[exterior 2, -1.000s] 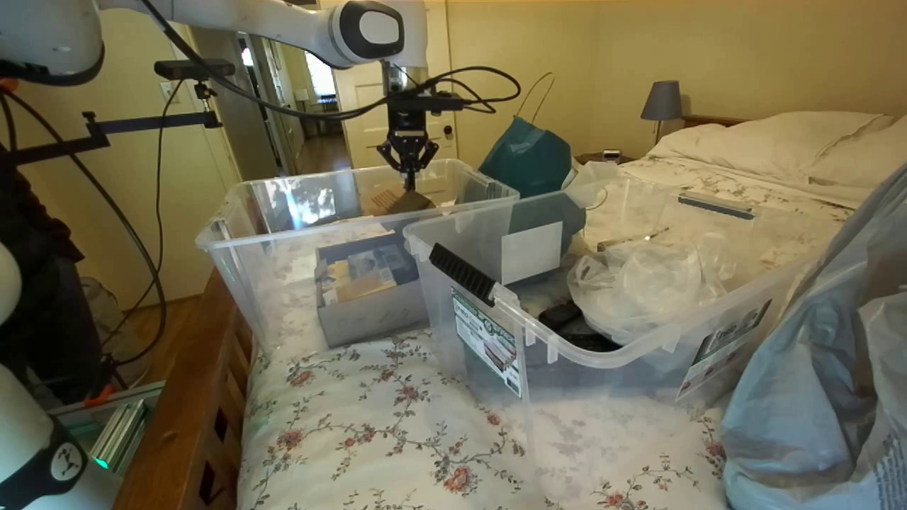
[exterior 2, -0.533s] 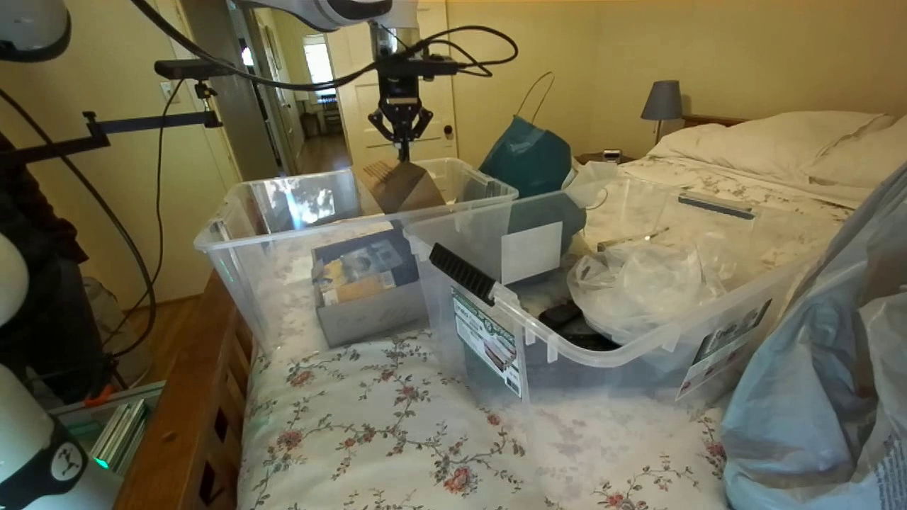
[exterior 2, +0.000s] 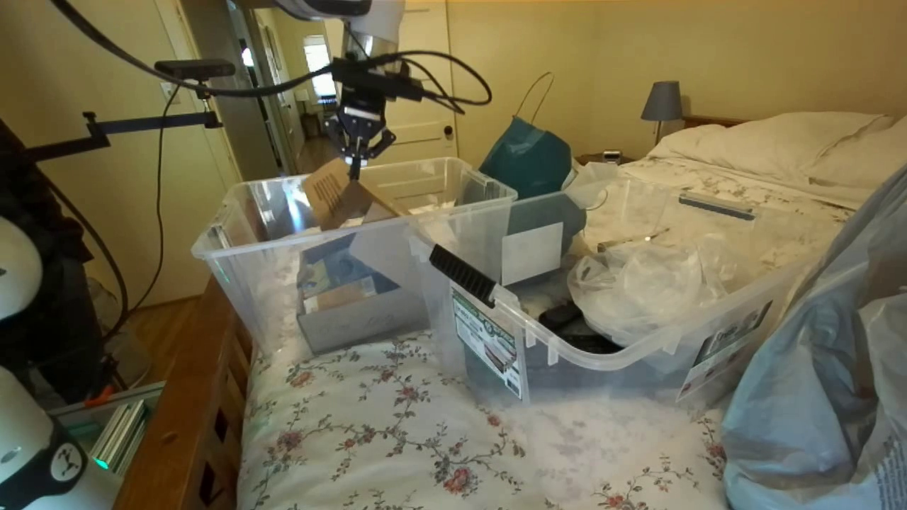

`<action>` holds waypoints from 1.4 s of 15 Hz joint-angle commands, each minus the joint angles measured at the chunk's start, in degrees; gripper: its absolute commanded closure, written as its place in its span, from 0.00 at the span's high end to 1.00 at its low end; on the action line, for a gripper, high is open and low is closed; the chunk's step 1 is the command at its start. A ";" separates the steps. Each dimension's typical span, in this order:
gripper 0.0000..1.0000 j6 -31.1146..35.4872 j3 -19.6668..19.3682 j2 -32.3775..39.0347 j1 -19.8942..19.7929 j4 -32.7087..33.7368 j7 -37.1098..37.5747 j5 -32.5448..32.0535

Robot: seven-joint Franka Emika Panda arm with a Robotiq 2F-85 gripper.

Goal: Close the brown box.

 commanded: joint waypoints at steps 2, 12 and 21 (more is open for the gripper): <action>0.01 2.22 -3.81 0.53 3.14 -13.36 3.28 1.29; 0.02 1.36 -4.21 0.61 8.29 -16.90 13.34 7.95; 0.01 1.88 -4.19 2.71 11.05 -23.23 13.14 9.99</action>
